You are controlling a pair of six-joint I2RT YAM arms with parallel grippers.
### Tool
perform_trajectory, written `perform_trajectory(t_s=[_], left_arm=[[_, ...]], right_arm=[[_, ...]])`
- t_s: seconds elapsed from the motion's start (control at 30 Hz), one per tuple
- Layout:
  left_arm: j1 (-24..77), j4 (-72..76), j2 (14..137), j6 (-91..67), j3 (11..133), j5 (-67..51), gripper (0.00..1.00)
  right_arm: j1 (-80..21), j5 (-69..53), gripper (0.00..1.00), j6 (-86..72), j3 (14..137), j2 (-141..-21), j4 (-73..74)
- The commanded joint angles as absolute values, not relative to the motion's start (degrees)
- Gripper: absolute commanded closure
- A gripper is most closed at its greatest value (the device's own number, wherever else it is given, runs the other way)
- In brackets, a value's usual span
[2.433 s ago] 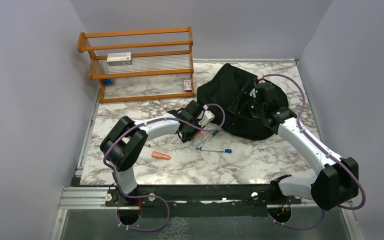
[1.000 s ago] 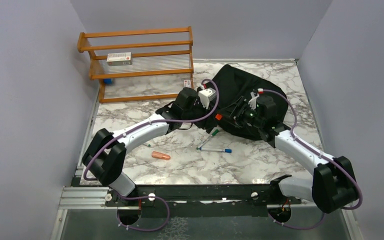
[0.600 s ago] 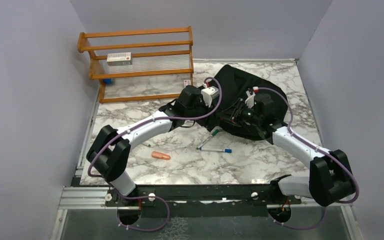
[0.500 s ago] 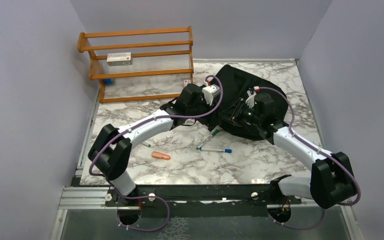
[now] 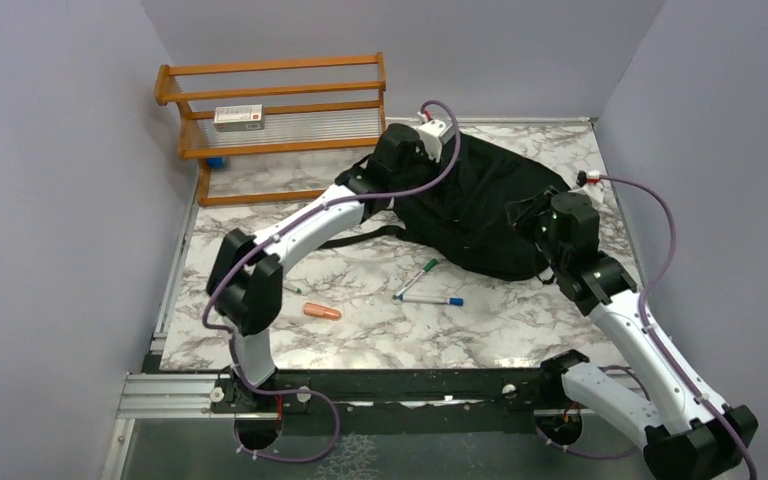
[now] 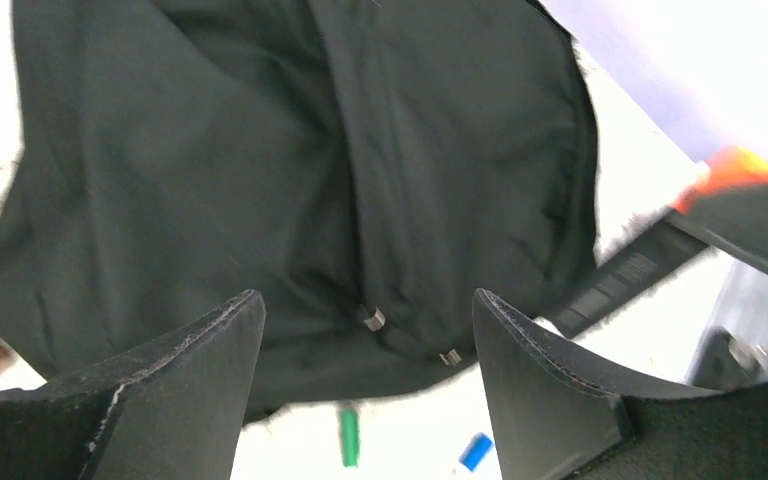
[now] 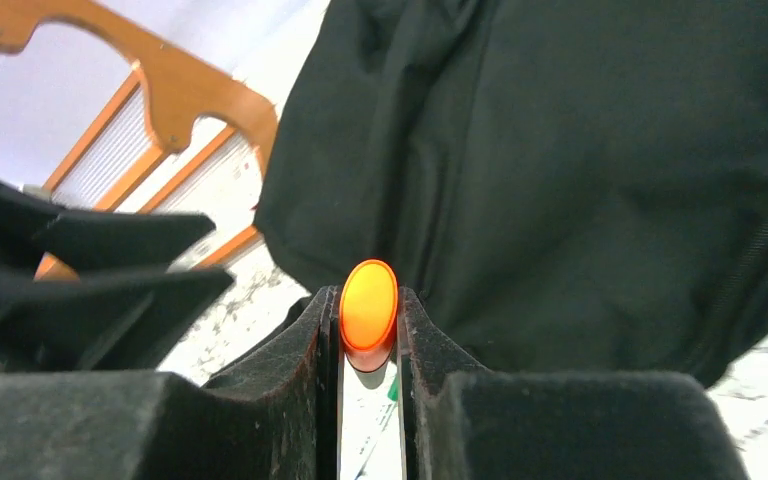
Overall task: Pack the student bag
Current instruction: Pick up the stationery from the center of the board.
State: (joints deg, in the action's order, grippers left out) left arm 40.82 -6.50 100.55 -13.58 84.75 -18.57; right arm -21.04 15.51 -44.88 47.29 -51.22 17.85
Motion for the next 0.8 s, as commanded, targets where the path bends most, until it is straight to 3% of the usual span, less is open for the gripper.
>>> perform_trajectory(t_s=[0.0, 0.13, 0.4, 0.77], left_arm=[[40.0, -15.2, 112.4, -11.2, 98.5, -10.2, 0.23], [40.0, -21.4, 122.6, -9.6, 112.5, -6.5, 0.23], [41.1, -25.4, 134.6, -6.5, 126.2, -2.2, 0.23], [46.3, -26.7, 137.2, -2.5, 129.1, -2.3, 0.22]], right_arm=[[-21.2, 26.2, 0.99, -43.2, 47.9, -47.3, 23.0], [-21.2, 24.5, 0.99, -44.0, 48.0, -44.6, 24.4], [-21.1, 25.2, 1.00, -43.8, 47.5, -40.3, 26.7], [-21.1, 24.0, 1.00, -44.9, 45.9, -39.4, 26.8]])
